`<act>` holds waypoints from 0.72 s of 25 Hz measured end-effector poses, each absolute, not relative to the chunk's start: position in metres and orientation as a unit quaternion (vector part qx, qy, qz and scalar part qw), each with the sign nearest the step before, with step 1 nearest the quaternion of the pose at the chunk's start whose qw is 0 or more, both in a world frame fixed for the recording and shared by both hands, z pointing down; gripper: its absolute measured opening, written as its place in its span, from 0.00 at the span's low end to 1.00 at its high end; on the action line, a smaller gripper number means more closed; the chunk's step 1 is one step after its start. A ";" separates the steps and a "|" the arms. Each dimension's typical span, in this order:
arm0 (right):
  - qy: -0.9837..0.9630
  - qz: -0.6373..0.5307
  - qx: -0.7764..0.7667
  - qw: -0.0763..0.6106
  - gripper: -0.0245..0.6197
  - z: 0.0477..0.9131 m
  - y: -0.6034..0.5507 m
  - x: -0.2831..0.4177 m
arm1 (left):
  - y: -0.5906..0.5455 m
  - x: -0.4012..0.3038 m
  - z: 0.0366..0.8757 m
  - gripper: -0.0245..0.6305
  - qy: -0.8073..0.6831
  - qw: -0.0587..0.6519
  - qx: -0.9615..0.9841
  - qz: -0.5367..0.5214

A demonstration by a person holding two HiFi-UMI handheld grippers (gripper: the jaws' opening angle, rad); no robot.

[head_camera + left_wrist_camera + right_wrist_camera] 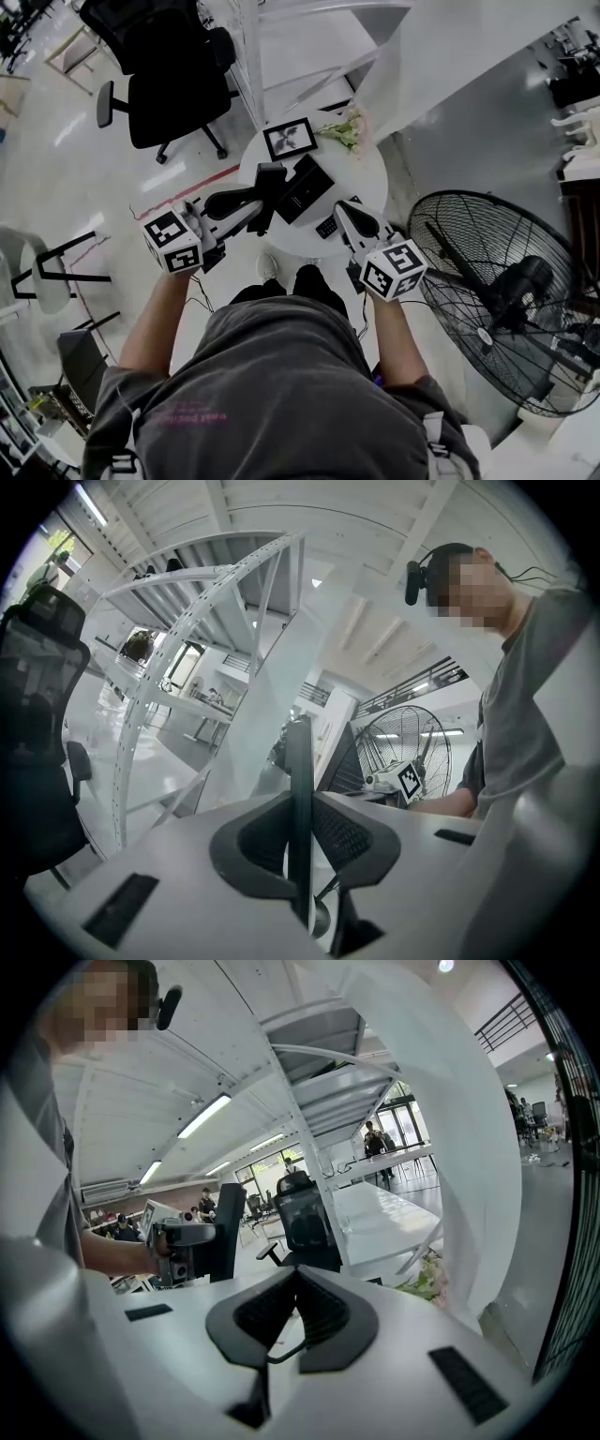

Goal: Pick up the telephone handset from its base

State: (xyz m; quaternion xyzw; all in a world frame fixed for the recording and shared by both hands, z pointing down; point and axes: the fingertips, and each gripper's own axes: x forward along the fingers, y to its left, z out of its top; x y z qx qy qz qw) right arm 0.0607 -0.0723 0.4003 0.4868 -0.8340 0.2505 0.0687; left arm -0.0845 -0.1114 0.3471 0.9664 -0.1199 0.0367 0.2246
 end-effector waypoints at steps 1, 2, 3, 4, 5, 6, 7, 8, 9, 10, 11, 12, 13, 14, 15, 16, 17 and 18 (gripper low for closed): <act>-0.834 0.250 0.486 0.069 0.07 0.400 -0.073 0.061 | -0.112 -0.084 0.347 0.16 -0.121 0.225 0.966 0.038; -0.834 0.251 0.486 0.070 0.07 0.400 -0.073 0.062 | -0.113 -0.083 0.347 0.16 -0.121 0.226 0.966 0.039; -0.835 0.251 0.485 0.070 0.07 0.400 -0.074 0.062 | -0.113 -0.083 0.347 0.16 -0.121 0.227 0.966 0.039; -0.835 0.252 0.485 0.071 0.07 0.400 -0.075 0.063 | -0.114 -0.082 0.348 0.15 -0.121 0.227 0.965 0.039; -0.835 0.252 0.484 0.072 0.07 0.400 -0.076 0.064 | -0.115 -0.082 0.349 0.16 -0.121 0.228 0.965 0.038; -0.835 0.252 0.484 0.073 0.07 0.401 -0.077 0.064 | -0.116 -0.082 0.350 0.16 -0.121 0.229 0.965 0.037; -0.835 0.253 0.483 0.073 0.07 0.401 -0.077 0.064 | -0.117 -0.081 0.350 0.16 -0.121 0.230 0.965 0.038; -0.835 0.254 0.483 0.074 0.07 0.401 -0.078 0.064 | -0.117 -0.080 0.351 0.16 -0.121 0.231 0.965 0.039; -0.835 0.255 0.482 0.075 0.07 0.402 -0.078 0.065 | -0.117 -0.080 0.352 0.16 -0.121 0.231 0.965 0.039; -0.835 0.256 0.482 0.075 0.07 0.402 -0.078 0.065 | -0.117 -0.079 0.353 0.16 -0.122 0.232 0.964 0.038; -0.835 0.257 0.481 0.075 0.07 0.403 -0.079 0.065 | -0.117 -0.079 0.354 0.16 -0.123 0.234 0.964 0.039; -0.835 0.257 0.481 0.076 0.07 0.404 -0.080 0.066 | -0.118 -0.078 0.355 0.16 -0.124 0.236 0.963 0.041; -0.835 0.258 0.480 0.076 0.07 0.405 -0.081 0.066 | -0.118 -0.077 0.356 0.16 -0.125 0.238 0.962 0.042; -0.835 0.258 0.480 0.077 0.07 0.405 -0.082 0.066 | -0.119 -0.076 0.357 0.16 -0.125 0.240 0.962 0.043; -0.835 0.259 0.479 0.077 0.07 0.406 -0.083 0.067 | -0.119 -0.075 0.358 0.16 -0.125 0.241 0.961 0.043; -0.835 0.260 0.478 0.078 0.07 0.406 -0.084 0.067 | -0.119 -0.074 0.359 0.16 -0.124 0.242 0.961 0.044; -0.836 0.260 0.477 0.078 0.07 0.407 -0.085 0.067 | -0.120 -0.073 0.360 0.16 -0.124 0.243 0.961 0.045; -0.836 0.260 0.476 0.078 0.07 0.407 -0.087 0.067 | -0.121 -0.072 0.361 0.16 -0.124 0.243 0.961 0.046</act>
